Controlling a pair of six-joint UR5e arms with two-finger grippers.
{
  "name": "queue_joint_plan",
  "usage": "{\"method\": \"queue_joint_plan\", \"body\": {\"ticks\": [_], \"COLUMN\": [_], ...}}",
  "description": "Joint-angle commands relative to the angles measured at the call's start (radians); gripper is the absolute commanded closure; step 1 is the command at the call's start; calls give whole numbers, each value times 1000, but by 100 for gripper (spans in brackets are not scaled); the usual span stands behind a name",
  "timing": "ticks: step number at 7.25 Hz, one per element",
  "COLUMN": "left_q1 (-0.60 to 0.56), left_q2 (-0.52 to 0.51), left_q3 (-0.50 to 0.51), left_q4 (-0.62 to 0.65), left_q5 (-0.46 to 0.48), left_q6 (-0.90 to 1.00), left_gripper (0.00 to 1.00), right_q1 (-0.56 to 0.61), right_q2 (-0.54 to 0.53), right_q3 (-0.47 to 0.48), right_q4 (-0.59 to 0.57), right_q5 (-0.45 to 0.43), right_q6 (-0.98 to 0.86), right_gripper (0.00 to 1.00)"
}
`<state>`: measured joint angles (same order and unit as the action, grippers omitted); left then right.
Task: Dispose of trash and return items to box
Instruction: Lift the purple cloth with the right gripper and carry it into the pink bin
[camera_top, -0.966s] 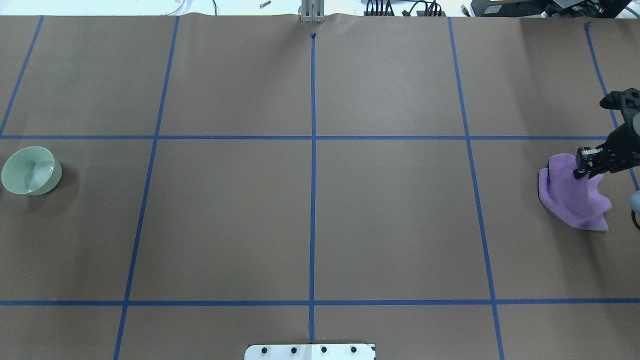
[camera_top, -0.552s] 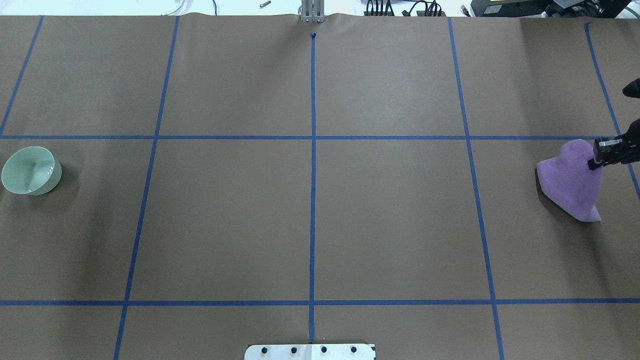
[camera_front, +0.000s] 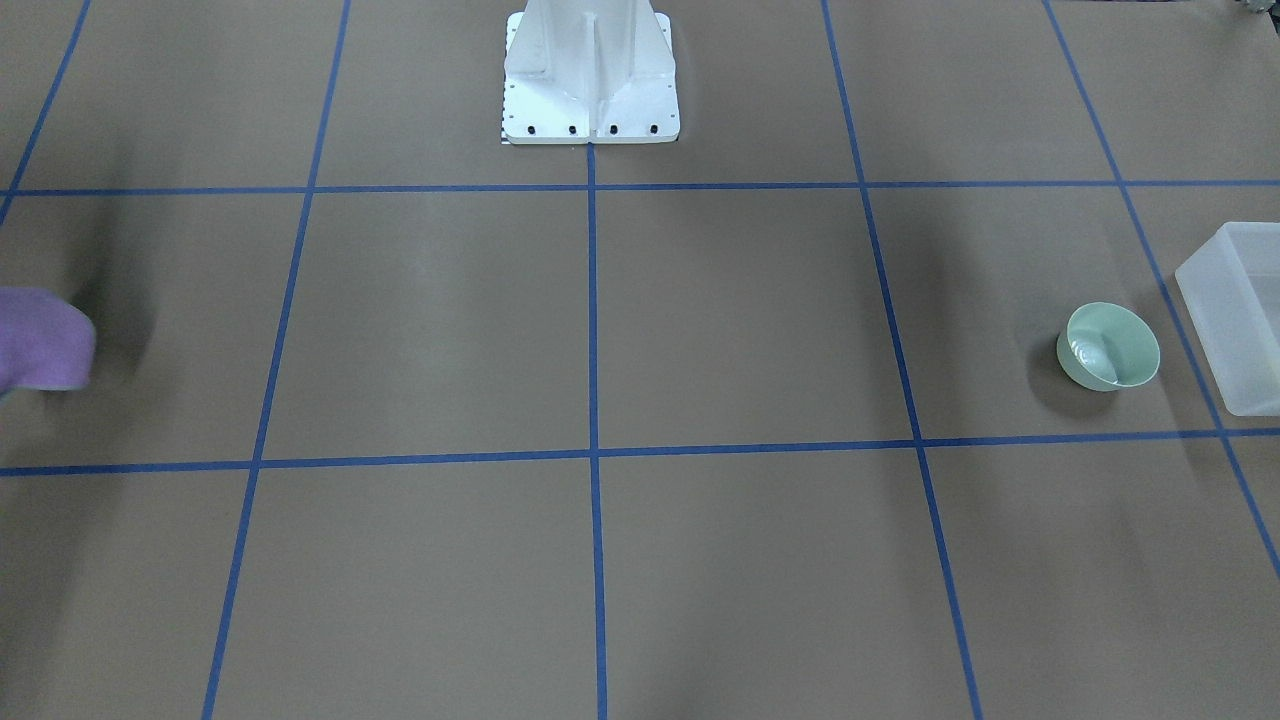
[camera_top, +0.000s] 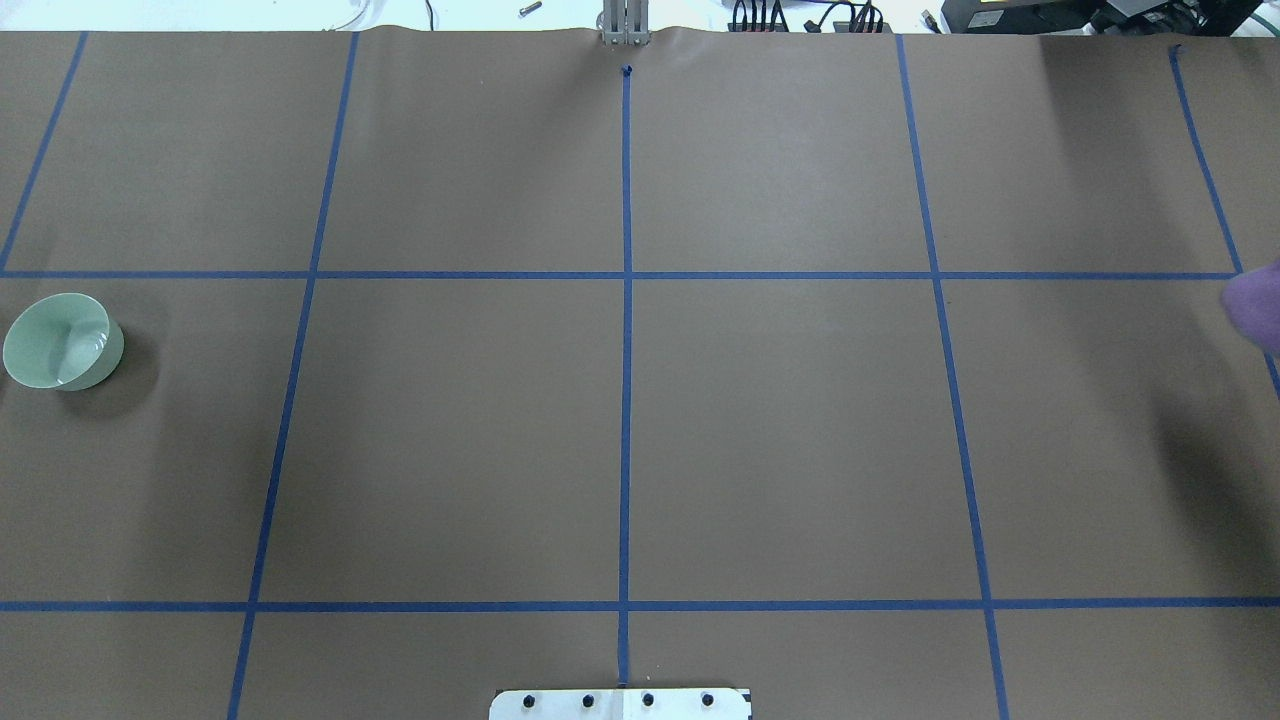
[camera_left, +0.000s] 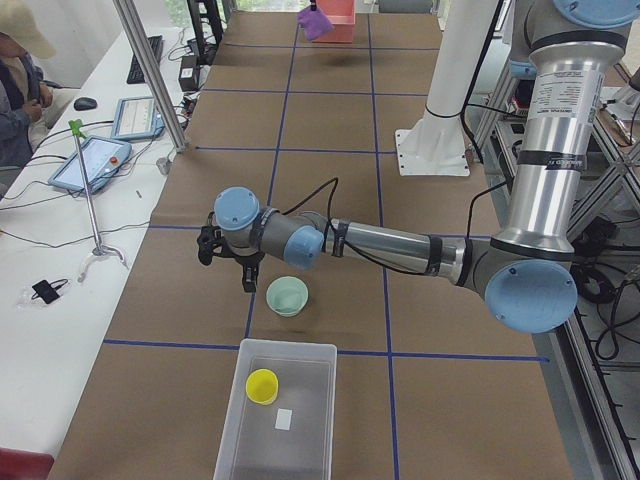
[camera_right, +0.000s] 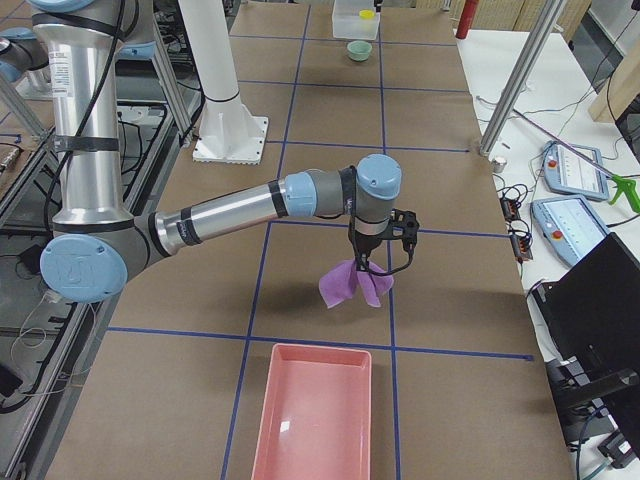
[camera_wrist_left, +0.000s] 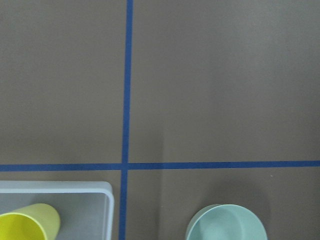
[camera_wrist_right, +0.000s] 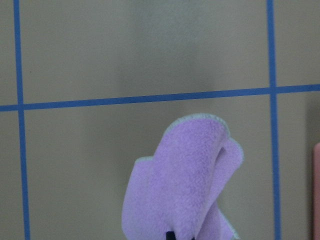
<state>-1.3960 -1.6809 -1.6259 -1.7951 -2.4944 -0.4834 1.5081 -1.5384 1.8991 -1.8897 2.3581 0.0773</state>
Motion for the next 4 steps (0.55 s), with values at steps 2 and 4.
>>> {"method": "queue_joint_plan", "body": {"ticks": [2, 4], "left_q1": [89, 135], "left_q2": [4, 7], "left_q3": [-23, -20], "left_q4": [-10, -10], "left_q5": [90, 141], "left_q6": [-52, -53], "left_gripper": [2, 2], "right_q1": [228, 264], "right_q2": [46, -45], "right_q3": [-156, -276], "right_q4": [-190, -73], "right_q5": [-182, -198], "right_q6": [-521, -619], "right_gripper": [100, 100]}}
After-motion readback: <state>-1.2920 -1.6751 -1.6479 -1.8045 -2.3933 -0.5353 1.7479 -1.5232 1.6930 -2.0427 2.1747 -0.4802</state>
